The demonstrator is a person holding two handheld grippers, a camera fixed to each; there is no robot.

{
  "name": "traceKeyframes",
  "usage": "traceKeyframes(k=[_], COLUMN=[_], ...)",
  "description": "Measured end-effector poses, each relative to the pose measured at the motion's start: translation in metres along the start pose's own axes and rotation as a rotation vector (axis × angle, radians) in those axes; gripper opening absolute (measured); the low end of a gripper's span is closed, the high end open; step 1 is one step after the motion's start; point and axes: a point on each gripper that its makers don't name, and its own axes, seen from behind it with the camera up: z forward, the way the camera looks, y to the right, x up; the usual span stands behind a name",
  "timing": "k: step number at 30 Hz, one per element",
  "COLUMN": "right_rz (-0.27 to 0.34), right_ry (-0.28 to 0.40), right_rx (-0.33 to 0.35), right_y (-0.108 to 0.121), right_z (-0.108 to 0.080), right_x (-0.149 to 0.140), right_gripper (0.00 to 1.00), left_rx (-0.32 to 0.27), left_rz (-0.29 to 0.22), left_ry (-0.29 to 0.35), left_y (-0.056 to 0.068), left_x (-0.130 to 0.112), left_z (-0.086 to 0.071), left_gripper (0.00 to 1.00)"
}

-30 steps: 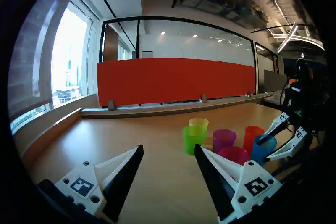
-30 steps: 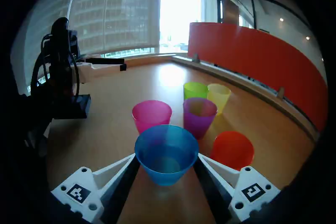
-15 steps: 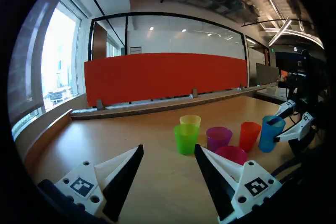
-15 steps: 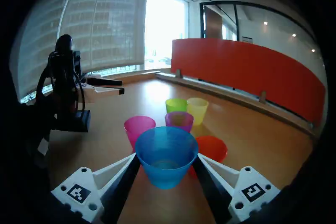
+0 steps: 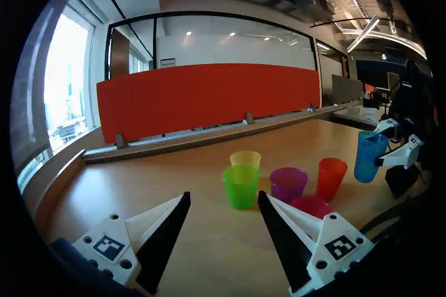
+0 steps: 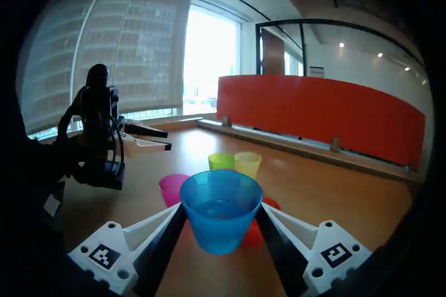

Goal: Pour water

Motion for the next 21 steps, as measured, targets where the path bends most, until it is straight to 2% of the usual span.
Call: traceKeyframes(k=[5, 11, 17, 21], right_rz=[0.001, -0.002, 0.002, 0.0], right_ry=[0.05, 0.084, 0.085, 0.08], right_rx=[-0.028, -0.045, -0.051, -0.054], right_y=[0.009, 0.014, 0.018, 0.02], right_z=[-0.004, -0.008, -0.01, -0.011], right_x=[0.011, 0.018, 0.019, 0.016], right_gripper=[0.88, 0.88, 0.88, 0.88], left_rx=[-0.03, -0.103, -0.193, -0.231], left_rz=[-0.004, -0.016, -0.01, 0.0], left_ry=[0.007, -0.002, -0.04, -0.086], left_y=[0.003, 0.011, 0.021, 0.024], left_x=[0.008, 0.011, 0.014, 0.008], left_z=[0.009, 0.024, 0.04, 0.054], left_gripper=[0.89, 0.89, 0.89, 0.89])
